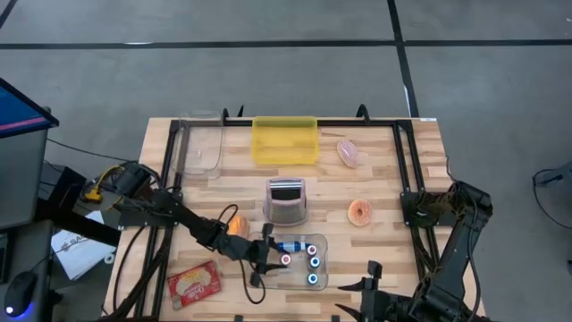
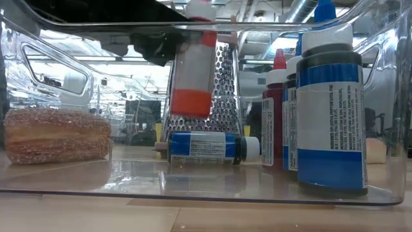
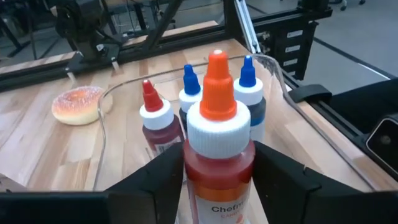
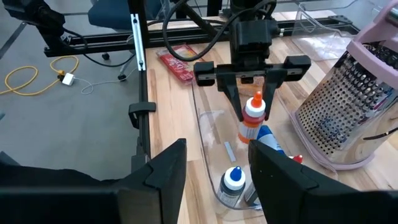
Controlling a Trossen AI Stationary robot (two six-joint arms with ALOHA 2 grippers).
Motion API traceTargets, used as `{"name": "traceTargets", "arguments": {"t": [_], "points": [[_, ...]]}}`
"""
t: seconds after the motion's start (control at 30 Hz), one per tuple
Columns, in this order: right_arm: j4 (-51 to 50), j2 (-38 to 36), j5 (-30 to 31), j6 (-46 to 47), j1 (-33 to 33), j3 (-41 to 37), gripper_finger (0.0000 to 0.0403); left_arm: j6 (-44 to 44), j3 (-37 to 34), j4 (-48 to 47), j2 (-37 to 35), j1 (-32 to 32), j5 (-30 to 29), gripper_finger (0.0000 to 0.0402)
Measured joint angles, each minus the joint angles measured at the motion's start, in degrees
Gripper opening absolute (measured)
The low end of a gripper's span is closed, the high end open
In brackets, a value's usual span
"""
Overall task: Pick & Place Food Item
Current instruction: Put the orange food coloring bottle into the bottom transparent bin, then put the popcorn bag into the yellow bin
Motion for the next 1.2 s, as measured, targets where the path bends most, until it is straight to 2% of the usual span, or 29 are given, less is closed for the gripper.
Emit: {"name": "traceTargets", "arguments": {"t": [0.27, 0.4, 0.5, 0.7, 0.83, 0.93, 1.07, 1.2], "points": [[0.0, 0.0, 0.0, 0.0, 0.0, 0.0, 0.0164, 0.0, 0.0, 0.0, -0.7, 0.0, 0.0, 0.0220], [0.1, 0.0, 0.0, 0.0, 0.0, 0.0, 0.0164, 0.6, 0.0, -0.4, -3.2, -0.3, 0.0, 0.0234], [0.1, 0.0, 0.0, 0.0, 0.0, 0.0, 0.0164, 1.6, 0.0, -2.8, -7.3, -1.0, 0.0, 0.0240], [0.1, 0.0, 0.0, 0.0, 0.1, 0.0, 0.0164, -0.7, 0.0, -18.5, -20.3, -3.7, 0.0, 0.0240], [0.1, 0.0, 0.0, 0.0, 0.1, 0.0, 0.0164, -6.8, 0.0, -31.4, -29.0, -7.4, 0.2, 0.0236], [0.1, 0.0, 0.0, 0.0, 0.0, 0.0, 0.0164, -13.8, 0.0, -39.1, -32.9, -10.8, -1.2, 0.0232], [0.1, 0.0, 0.5, 0.0, 0.0, 0.0, 0.0164, -25.1, 0.0, -47.8, -34.6, -15.3, -1.2, 0.0223], [0.1, 0.0, 0.8, 0.0, 0.0, 0.0, 0.0164, -36.4, 0.0, -56.2, -34.5, -18.3, 2.1, 0.0214]]}}
